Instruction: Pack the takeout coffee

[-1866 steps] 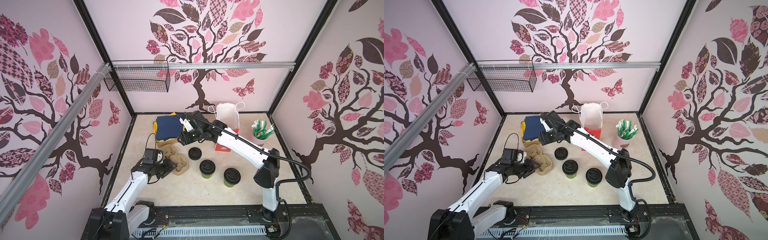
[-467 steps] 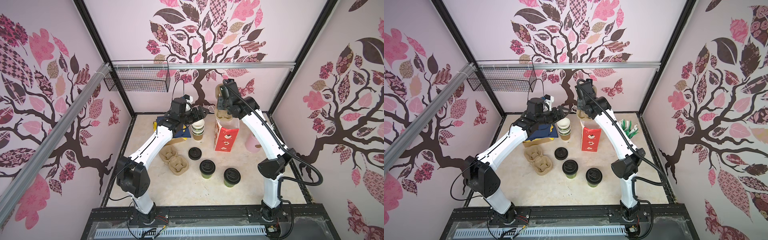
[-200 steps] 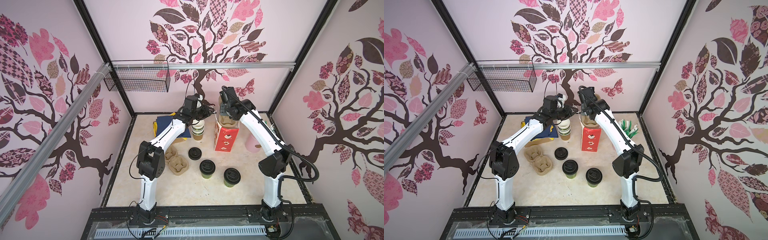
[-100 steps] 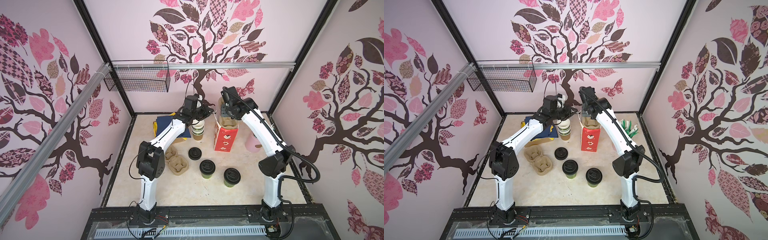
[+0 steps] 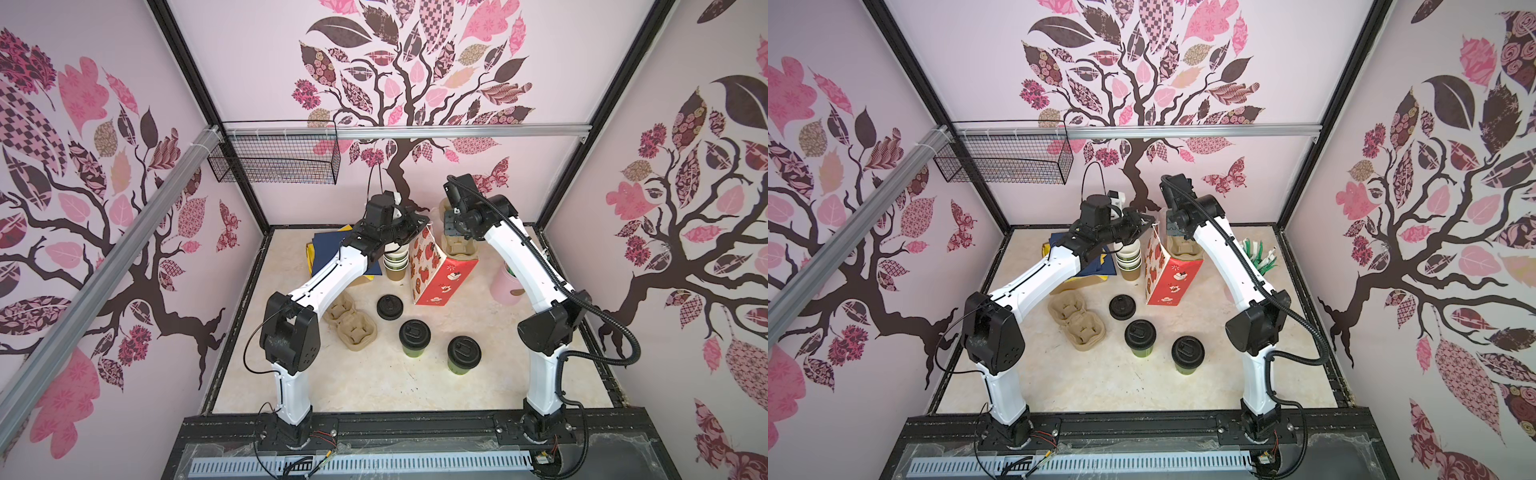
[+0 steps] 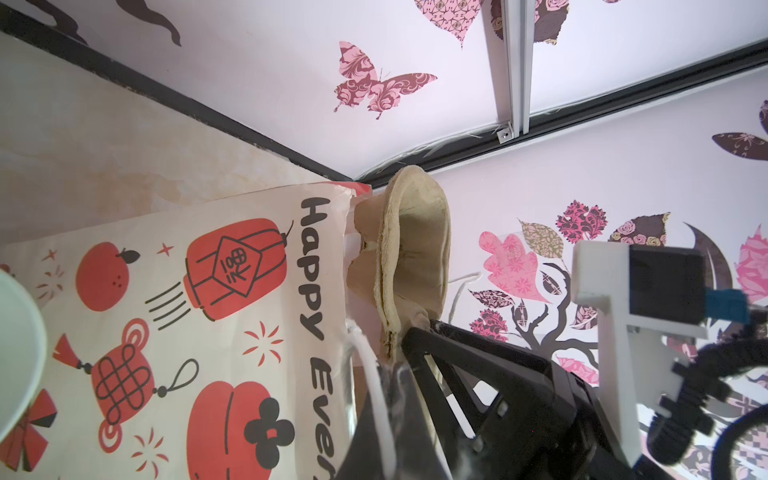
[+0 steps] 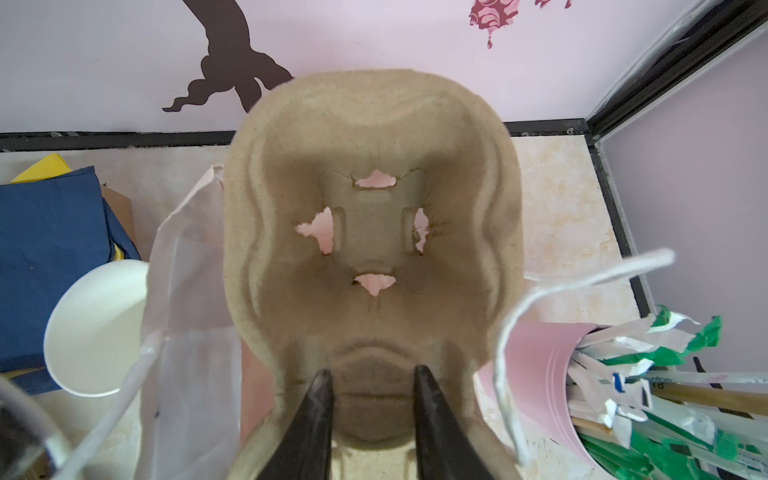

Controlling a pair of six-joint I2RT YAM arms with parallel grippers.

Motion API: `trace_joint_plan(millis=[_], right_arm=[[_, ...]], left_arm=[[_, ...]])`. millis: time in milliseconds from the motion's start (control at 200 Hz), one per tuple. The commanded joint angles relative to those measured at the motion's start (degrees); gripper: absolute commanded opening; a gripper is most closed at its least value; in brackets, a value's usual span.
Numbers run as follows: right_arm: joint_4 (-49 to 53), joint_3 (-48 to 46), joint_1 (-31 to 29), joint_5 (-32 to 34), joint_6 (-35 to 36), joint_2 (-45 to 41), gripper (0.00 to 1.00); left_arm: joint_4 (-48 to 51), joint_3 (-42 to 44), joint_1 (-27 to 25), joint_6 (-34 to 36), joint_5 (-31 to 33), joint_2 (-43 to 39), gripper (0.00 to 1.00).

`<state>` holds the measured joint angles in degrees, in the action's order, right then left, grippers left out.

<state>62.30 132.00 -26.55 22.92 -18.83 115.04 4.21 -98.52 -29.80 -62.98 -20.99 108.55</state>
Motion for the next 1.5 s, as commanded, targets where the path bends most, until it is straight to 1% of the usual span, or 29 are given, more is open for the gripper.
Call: trace_joint_plan(millis=[0, 165, 270, 520, 690, 790, 895, 980, 1115, 1240, 1370, 1495], right_arm=[[0.2, 1.6, 0.2, 0.1, -1.7, 1.5, 0.08], [-0.6, 1.0, 0.2, -2.4, -3.2, 1.5, 0.08], [-1.7, -0.7, 0.2, -3.0, -4.4, 0.7, 0.07], [-5.6, -6.0, 0.2, -6.2, -8.6, -1.6, 0.07], [-7.8, -9.3, 0.2, -7.9, -9.9, -2.5, 0.06], [-7.4, -9.3, 0.2, -7.3, -9.8, -2.6, 0.06], [-6.4, -9.5, 0.5, -6.3, -9.0, -3.6, 0.06], [-5.2, -10.1, 1.1, -6.2, -8.5, -4.9, 0.07], [-3.6, -13.0, 1.9, -6.3, -8.2, -8.0, 0.06], [-1.5, -13.8, 2.5, -5.6, -8.1, -10.3, 0.07], [0.7, -14.5, 3.5, -5.4, -7.9, -12.2, 0.06], [1.5, -15.3, 3.8, -6.8, -8.8, -13.8, 0.06]], left_arm=[[-4.0, 3.8, -0.5, -5.0, 1.2, -1.7, 0.0], [-6.6, 7.1, -0.5, -8.1, 1.9, -2.3, 0.0], [-7.4, 8.4, -0.5, -8.7, 2.7, -2.9, 0.0], [-7.7, 10.0, -0.5, -9.7, 4.2, -4.0, 0.0], [-8.4, 10.7, -0.5, -10.2, 4.6, -4.3, 0.0], [-9.8, 10.8, -0.5, -11.5, 4.2, -3.9, 0.0], [-13.0, 11.3, -0.9, -14.0, 3.6, -3.7, 0.0], [-19.3, 12.7, -1.6, -17.5, 3.7, -3.5, 0.0], [-25.3, 13.8, -3.3, -21.6, 4.7, -2.5, 0.0], [-28.8, 15.0, -4.4, -24.4, 6.3, -1.8, 0.0], [-32.6, 14.4, -6.4, -27.0, 7.9, 0.2, 0.0], [-34.9, 14.8, -7.3, -28.5, 9.0, 1.3, 0.0]])
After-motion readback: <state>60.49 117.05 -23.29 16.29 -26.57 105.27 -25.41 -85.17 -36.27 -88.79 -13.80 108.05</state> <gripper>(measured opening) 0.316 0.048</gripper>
